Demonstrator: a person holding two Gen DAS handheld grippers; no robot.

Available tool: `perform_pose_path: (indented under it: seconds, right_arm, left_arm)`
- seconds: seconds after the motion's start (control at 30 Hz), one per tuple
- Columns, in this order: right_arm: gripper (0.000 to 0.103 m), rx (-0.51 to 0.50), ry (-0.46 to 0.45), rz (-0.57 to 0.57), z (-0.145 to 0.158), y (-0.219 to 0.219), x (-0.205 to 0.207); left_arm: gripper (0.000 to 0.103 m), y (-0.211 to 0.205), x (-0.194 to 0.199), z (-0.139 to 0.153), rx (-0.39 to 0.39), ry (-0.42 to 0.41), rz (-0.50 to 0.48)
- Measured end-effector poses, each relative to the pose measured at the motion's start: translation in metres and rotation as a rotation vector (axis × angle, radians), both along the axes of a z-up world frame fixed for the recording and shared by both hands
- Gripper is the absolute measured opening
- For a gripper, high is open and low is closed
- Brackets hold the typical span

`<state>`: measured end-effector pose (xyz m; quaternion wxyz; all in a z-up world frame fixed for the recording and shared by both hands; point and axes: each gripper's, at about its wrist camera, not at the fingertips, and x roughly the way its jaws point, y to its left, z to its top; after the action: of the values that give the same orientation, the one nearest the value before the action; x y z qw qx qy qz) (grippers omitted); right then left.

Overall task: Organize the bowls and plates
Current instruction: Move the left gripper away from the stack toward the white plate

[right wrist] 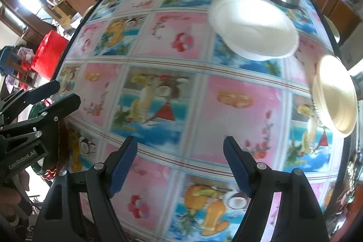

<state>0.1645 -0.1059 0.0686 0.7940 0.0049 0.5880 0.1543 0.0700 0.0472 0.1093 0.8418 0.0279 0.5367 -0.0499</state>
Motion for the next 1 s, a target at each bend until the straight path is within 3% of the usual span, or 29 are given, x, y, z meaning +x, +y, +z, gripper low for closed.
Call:
perform_pose_path:
  seconds: [0.4,1.0]
  right_arm:
    - [0.079,0.007,0.001,-0.076,-0.004,-0.044,0.003]
    - [0.079,0.035,-0.009,-0.105,-0.009,-0.068,0.017]
  left_arm:
    - [0.063,-0.050,0.019,-0.009,-0.027,0.023,-0.037]
    - [0.063,-0.079,0.040,-0.021,-0.064,0.049,-0.007]
